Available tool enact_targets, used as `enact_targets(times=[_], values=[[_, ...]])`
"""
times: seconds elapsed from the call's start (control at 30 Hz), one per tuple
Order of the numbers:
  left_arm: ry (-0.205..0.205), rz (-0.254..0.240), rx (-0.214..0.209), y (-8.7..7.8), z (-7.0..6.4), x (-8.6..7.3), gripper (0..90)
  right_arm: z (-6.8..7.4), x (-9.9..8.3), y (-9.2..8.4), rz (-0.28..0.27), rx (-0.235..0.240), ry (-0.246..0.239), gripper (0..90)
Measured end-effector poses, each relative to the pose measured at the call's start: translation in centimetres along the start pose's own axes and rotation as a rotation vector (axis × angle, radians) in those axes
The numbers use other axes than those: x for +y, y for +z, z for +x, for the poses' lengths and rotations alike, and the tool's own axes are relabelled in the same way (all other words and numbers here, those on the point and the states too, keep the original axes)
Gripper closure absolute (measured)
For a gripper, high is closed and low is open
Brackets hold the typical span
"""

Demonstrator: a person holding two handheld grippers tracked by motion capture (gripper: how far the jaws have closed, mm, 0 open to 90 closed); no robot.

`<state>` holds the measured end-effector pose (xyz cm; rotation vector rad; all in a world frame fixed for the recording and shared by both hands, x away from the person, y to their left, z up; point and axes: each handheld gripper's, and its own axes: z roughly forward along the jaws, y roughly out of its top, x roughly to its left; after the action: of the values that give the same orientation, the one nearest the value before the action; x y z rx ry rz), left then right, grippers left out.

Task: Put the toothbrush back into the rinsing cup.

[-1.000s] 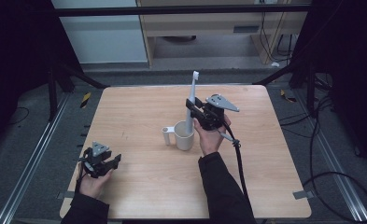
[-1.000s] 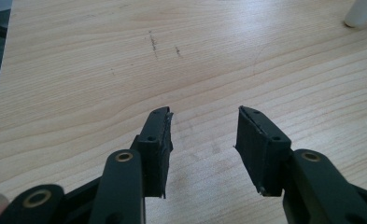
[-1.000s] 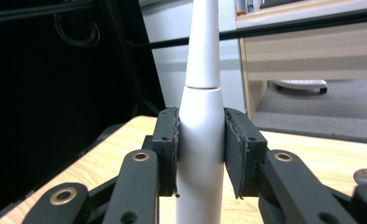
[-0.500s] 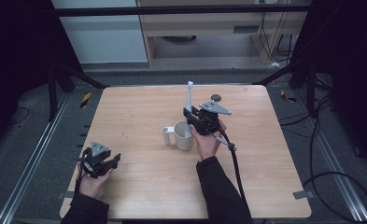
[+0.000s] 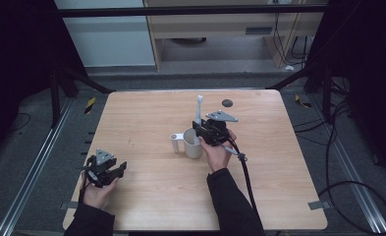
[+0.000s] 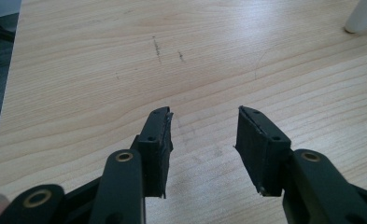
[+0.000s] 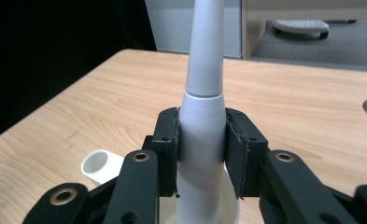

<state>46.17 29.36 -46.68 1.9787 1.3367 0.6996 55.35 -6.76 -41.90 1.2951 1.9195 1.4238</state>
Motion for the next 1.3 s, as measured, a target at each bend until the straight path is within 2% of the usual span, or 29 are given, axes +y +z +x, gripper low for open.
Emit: enact_targets(times=[0.2, 0.53, 0.9, 1.07, 1.3], values=[[0.001, 0.001, 0.001, 0.0, 0.0, 0.0, 54.0, -0.3, -0.5, 0.0, 0.038, -0.005, -0.002, 67.2], [0.003, 0.002, 0.001, 0.0, -0.1, 0.0, 54.0, -0.7, -0.6, -0.2, 0.047, -0.009, -0.011, 66.0], [0.003, 0.001, 0.000, 0.0, -0.1, 0.0, 53.9, -0.8, -0.8, -0.5, 0.050, -0.023, -0.031, 57.4], [0.003, 0.000, 0.001, 0.0, -0.1, 0.0, 53.9, -0.6, -0.5, -1.1, 0.037, -0.018, -0.040, 53.5], [0.004, 0.000, 0.000, 0.0, -0.1, 0.0, 53.9, -0.4, -0.2, -3.3, 0.012, 0.000, -0.066, 45.0]])
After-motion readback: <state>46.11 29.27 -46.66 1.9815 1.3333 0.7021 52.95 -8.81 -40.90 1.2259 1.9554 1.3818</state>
